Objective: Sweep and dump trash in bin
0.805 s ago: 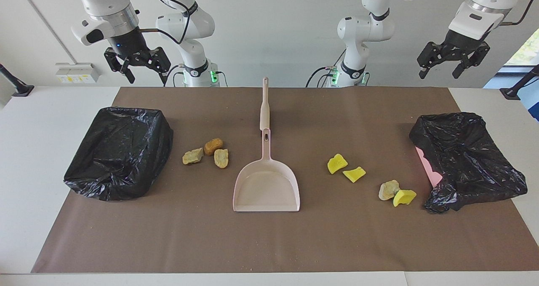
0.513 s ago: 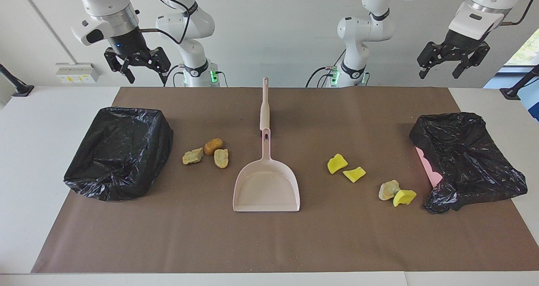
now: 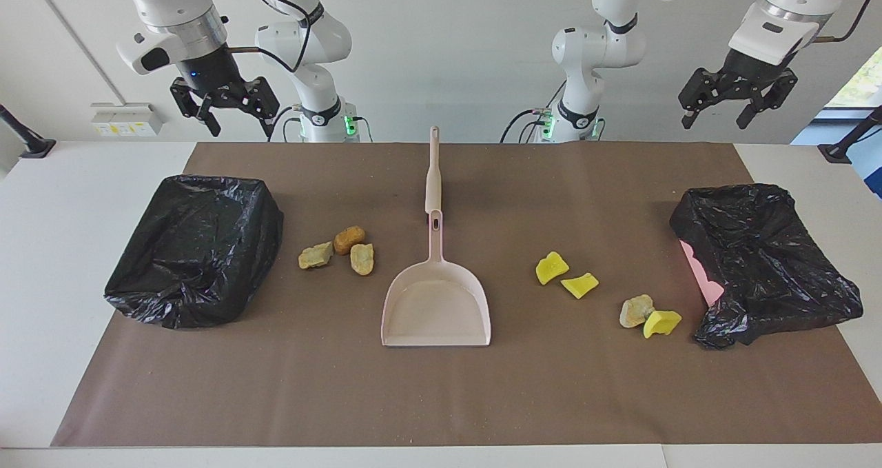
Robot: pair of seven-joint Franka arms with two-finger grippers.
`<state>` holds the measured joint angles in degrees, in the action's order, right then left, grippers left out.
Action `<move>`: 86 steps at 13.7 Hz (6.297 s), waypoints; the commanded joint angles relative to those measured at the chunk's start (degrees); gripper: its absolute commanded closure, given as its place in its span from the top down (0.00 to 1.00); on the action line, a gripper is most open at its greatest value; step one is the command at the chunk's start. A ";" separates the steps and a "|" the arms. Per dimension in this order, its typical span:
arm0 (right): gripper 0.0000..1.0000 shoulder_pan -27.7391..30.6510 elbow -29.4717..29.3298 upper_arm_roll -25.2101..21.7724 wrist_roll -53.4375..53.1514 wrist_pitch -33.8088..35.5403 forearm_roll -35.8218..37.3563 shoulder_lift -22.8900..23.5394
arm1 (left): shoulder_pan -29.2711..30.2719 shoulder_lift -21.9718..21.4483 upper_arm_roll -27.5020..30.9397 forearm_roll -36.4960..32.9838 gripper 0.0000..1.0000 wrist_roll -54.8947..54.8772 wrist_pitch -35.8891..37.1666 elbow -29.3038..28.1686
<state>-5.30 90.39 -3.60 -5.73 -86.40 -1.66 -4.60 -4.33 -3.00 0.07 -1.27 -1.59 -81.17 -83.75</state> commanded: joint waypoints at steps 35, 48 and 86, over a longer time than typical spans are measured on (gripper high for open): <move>1.00 -17.10 7.61 0.70 -16.58 -22.74 2.45 14.00 | -61.33 3.44 -0.69 5.05 0.36 42.73 -47.33 -47.21; 1.00 -26.07 3.04 0.88 -22.92 -29.44 -1.59 28.24 | -47.20 -5.69 0.02 0.84 0.00 29.49 -26.62 -44.93; 0.00 -32.92 21.94 1.32 30.63 -26.61 6.41 14.87 | -2.70 5.47 -0.60 -3.14 0.00 -13.70 -41.26 -42.01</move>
<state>-37.03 111.20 -2.51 27.31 -110.63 3.90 9.76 -5.07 5.10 -1.28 -6.69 -15.26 -122.72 -122.33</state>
